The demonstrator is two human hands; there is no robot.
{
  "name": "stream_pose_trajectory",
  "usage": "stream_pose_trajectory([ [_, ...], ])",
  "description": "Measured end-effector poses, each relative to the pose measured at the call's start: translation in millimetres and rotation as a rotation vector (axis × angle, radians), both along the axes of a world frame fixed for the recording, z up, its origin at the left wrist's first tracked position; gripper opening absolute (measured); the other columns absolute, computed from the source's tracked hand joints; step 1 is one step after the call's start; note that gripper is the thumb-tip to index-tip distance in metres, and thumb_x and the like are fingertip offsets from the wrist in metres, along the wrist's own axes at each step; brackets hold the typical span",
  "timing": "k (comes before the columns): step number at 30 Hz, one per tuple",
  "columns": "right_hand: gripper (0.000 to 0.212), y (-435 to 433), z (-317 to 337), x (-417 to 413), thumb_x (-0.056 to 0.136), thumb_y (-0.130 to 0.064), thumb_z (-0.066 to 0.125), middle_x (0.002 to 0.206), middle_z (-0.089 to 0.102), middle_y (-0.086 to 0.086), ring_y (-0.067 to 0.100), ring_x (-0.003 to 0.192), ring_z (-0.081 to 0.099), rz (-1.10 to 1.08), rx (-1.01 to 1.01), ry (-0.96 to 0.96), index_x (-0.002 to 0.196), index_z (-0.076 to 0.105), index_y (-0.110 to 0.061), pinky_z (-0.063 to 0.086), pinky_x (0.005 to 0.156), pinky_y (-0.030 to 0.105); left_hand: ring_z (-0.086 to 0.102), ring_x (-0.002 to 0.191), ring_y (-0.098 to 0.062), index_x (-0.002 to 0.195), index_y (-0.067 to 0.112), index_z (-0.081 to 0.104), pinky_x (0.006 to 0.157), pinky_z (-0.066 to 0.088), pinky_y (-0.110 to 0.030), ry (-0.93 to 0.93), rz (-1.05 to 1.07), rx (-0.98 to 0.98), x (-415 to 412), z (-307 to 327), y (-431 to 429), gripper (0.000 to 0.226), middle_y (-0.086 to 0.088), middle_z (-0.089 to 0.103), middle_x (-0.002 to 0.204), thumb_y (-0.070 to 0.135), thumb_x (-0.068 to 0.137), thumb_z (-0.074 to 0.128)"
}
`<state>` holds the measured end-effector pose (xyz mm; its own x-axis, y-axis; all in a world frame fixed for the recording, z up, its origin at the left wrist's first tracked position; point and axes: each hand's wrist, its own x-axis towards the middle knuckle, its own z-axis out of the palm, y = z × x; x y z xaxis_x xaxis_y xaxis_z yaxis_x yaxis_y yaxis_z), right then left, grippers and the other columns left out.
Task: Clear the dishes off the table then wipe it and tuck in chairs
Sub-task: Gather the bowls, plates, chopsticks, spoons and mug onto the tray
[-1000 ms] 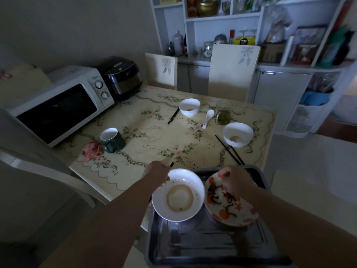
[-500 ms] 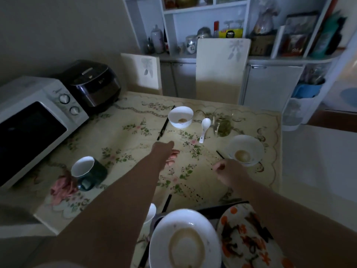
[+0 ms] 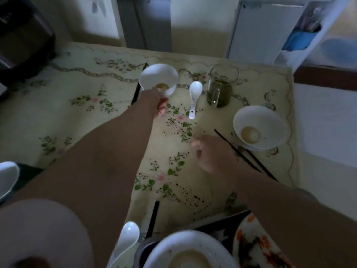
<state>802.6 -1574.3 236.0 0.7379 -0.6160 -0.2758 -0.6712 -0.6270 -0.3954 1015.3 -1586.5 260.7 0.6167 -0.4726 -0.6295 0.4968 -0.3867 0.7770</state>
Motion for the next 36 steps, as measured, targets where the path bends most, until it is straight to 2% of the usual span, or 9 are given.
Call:
stream_pose_trajectory([
  [7, 0.036, 7.7, 1.0, -1.3, 0.090, -0.008, 0.053, 0.119, 0.064, 0.000, 0.018, 0.109, 0.060, 0.056, -0.113, 0.038, 0.123, 0.061, -0.019, 0.049, 0.096, 0.036, 0.049, 0.037, -0.009, 0.130, 0.007, 0.048, 0.038, 0.038, -0.015, -0.050, 0.075, 0.088, -6.7, -9.9, -6.2, 0.039, -0.008, 0.062, 0.066, 0.010, 0.097, 0.028],
  [12, 0.041, 8.2, 9.9, -11.7, 0.095, -0.013, 0.050, 0.139, 0.053, 0.001, 0.018, 0.128, 0.049, 0.012, 0.092, -0.008, 0.136, 0.050, -0.019, 0.039, 0.108, 0.034, 0.042, 0.026, -0.007, 0.133, 0.002, 0.045, 0.033, 0.035, -0.014, -0.064, 0.008, 0.089, -28.6, -6.8, 21.2, 0.043, -0.013, 0.062, 0.069, 0.001, 0.092, 0.030],
  [16, 0.030, 12.1, 17.3, -37.7, 0.095, -0.013, 0.049, 0.124, 0.063, -0.002, 0.012, 0.110, 0.060, -0.166, 0.154, -0.182, 0.121, 0.062, -0.017, 0.046, 0.091, 0.021, 0.038, 0.025, -0.007, 0.122, -0.002, 0.052, 0.034, 0.031, -0.012, -0.076, -0.008, 0.072, -59.2, 15.8, 51.2, 0.042, -0.011, 0.062, 0.054, -0.003, 0.088, 0.029],
  [19, 0.025, 13.7, 35.9, -68.5, 0.096, -0.016, 0.045, 0.104, 0.070, 0.001, 0.014, 0.082, 0.062, -0.337, 0.060, -0.353, 0.112, 0.064, -0.018, 0.048, 0.071, 0.024, 0.037, 0.027, -0.007, 0.116, -0.002, 0.055, 0.036, 0.031, -0.014, -0.102, -0.046, 0.076, -85.3, 36.0, 76.7, 0.037, -0.013, 0.060, 0.062, -0.002, 0.088, 0.030],
  [22, 0.030, 3.0, 55.2, -97.2, 0.097, -0.020, 0.042, 0.108, 0.066, 0.012, 0.028, 0.091, 0.061, -0.641, 0.048, -0.465, 0.125, 0.052, -0.017, 0.044, 0.075, 0.031, 0.038, 0.031, -0.008, 0.094, -0.002, 0.058, 0.046, 0.035, -0.023, -0.151, -0.087, 0.097, -108.7, 54.0, 98.3, 0.026, -0.016, 0.061, 0.069, -0.001, 0.087, 0.033],
  [25, 0.039, -16.7, 59.4, -120.5, 0.095, -0.020, 0.043, 0.121, 0.058, 0.017, 0.036, 0.108, 0.056, -0.869, 0.150, -0.391, 0.132, 0.039, -0.011, 0.042, 0.085, 0.038, 0.039, 0.033, -0.009, 0.085, -0.003, 0.058, 0.049, 0.036, -0.025, -0.185, -0.128, 0.122, -124.4, 61.5, 111.0, 0.026, -0.016, 0.062, 0.065, -0.001, 0.085, 0.032],
  [28, 0.035, -32.5, 49.4, -132.8, 0.095, -0.021, 0.041, 0.117, 0.056, 0.022, 0.037, 0.108, 0.055, -0.835, 0.234, -0.194, 0.123, 0.045, 0.002, 0.041, 0.083, 0.038, 0.041, 0.037, -0.011, 0.085, -0.005, 0.058, 0.046, 0.038, -0.021, -0.197, -0.164, 0.152, -135.8, 62.0, 116.4, 0.026, -0.014, 0.062, 0.058, -0.001, 0.084, 0.032],
  [33, 0.036, -41.3, 31.2, -124.9, 0.096, -0.021, 0.042, 0.105, 0.064, 0.015, 0.028, 0.092, 0.060, -0.846, 0.507, -0.315, 0.117, 0.057, 0.003, 0.049, 0.079, 0.036, 0.049, 0.041, -0.012, 0.079, -0.003, 0.057, 0.051, 0.043, -0.023, -0.187, -0.220, 0.196, -146.6, 56.3, 118.3, 0.025, -0.014, 0.065, 0.059, 0.002, 0.089, 0.036],
  [36, 0.037, -45.8, 34.2, -120.1, 0.097, -0.013, 0.039, 0.097, 0.055, 0.012, 0.019, 0.071, 0.054, -0.871, 0.715, -0.340, 0.126, 0.050, 0.005, 0.046, 0.060, 0.026, 0.053, 0.045, -0.012, 0.082, -0.002, 0.059, 0.055, 0.046, -0.024, -0.201, -0.253, 0.229, -148.1, 52.6, 119.9, 0.025, -0.017, 0.067, 0.073, 0.006, 0.092, 0.038],
])
